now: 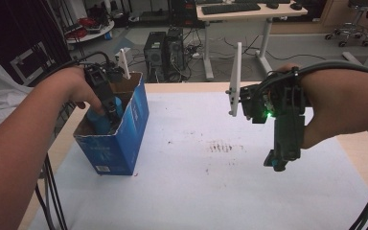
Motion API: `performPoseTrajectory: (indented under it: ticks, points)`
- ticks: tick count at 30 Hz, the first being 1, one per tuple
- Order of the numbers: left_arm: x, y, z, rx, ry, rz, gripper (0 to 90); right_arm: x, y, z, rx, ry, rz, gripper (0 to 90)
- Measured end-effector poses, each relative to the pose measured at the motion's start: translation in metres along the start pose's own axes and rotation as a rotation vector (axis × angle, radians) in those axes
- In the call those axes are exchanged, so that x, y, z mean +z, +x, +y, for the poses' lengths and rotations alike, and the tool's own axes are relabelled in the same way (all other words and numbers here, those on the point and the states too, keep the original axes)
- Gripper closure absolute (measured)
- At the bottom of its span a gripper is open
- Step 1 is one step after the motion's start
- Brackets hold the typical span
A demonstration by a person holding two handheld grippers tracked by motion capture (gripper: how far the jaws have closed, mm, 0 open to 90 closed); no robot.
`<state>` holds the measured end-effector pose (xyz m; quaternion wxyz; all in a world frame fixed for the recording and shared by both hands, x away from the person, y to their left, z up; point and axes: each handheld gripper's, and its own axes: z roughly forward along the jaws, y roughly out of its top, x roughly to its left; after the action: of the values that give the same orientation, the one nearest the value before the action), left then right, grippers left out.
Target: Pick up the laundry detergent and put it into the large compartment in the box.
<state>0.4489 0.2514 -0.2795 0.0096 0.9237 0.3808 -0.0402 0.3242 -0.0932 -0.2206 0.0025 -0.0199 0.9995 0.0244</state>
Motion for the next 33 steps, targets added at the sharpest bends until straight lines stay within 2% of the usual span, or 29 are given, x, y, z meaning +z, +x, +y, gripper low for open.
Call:
performPoseTrajectory:
  ticks: [4,6,7,17,18,19,27,30,33]
  points:
    - [0.004,0.0,0.0,0.04,0.002,-0.002,38.7,0.0,0.0,0.001,0.001,0.0,0.0,3.2]
    - [0.004,0.0,0.0,0.04,0.002,-0.002,38.7,0.0,0.0,0.001,0.002,0.001,0.001,3.2]
    - [0.007,0.001,0.0,0.077,0.016,0.006,38.6,0.0,0.0,0.001,-0.001,0.002,0.003,3.2]
    - [0.015,0.002,0.003,0.121,0.035,0.01,38.5,-0.001,0.0,0.0,0.005,0.003,0.001,3.2]
    - [0.015,0.002,0.003,0.121,0.036,0.011,38.5,-0.001,0.001,0.0,0.017,0.009,0.001,3.2]
    - [0.015,0.001,0.004,0.123,0.036,0.011,38.4,-0.001,0.0,0.0,0.006,0.002,-0.001,3.2]
    - [0.016,0.001,0.005,0.119,0.04,0.011,38.1,-0.001,0.001,0.0,0.015,0.005,-0.001,3.2]
    - [0.014,0.001,0.005,0.102,0.032,0.001,37.6,-0.001,0.0,0.0,0.003,0.0,-0.003,3.2]
    - [0.011,0.001,0.004,0.095,0.028,0.009,36.4,-0.001,0.0,-0.001,0.006,-0.001,-0.002,3.2]
